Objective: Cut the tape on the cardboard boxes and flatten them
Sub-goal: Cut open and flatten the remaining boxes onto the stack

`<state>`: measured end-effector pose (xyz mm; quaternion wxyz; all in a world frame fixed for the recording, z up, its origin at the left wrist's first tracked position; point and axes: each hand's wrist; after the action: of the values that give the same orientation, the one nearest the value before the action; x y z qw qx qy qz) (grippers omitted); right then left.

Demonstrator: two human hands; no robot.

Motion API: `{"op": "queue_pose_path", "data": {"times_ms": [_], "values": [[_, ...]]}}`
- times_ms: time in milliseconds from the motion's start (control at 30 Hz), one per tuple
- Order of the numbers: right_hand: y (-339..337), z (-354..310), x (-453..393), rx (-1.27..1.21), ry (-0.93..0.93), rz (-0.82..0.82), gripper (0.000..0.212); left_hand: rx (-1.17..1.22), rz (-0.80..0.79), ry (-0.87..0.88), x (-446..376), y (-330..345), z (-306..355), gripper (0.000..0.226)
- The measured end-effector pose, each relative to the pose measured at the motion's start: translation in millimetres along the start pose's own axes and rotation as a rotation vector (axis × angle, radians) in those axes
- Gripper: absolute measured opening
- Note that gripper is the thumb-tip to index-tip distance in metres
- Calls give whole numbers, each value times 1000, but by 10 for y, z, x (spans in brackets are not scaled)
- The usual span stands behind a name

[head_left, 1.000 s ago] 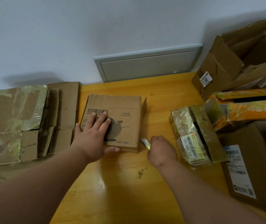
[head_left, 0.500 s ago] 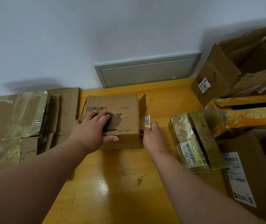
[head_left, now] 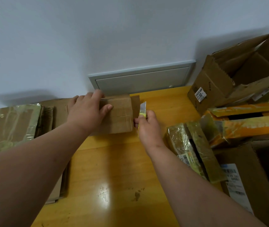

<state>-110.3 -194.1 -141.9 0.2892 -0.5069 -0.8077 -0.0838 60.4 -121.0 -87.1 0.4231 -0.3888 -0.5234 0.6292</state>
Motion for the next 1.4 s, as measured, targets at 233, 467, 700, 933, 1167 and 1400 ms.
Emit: {"op": "queue_pose_path", "data": {"times_ms": [233, 467, 700, 933, 1167, 1400], "values": [[35, -70, -128, -37, -27, -22, 19, -82, -1, 102, -136, 122, 47, 40], [30, -135, -272, -75, 28, -20, 22, -342, -229, 192, -201, 227, -64, 128], [-121, -55, -321, -54, -18, -12, 30, -232, -162, 240, -250, 156, -84, 125], [-171, -18, -259, 64, -76, 122, 33, -87, -238, 280, 4, 158, -73, 122], [-153, -48, -144, 308, -195, 170, 24, -57, -224, 223, 29, 151, -38, 124], [-210, -56, -59, 306, -223, 137, 31, -73, -211, 217, 56, 189, 14, 124]]}}
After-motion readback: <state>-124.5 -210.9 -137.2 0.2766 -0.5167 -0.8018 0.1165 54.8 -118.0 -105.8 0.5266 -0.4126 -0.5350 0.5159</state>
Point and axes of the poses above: each hand's wrist, its own x-axis away from the middle knuckle, its own y-axis out of the palm, z = x × y, and after that the axes turned 11 degrees about y, right-handed
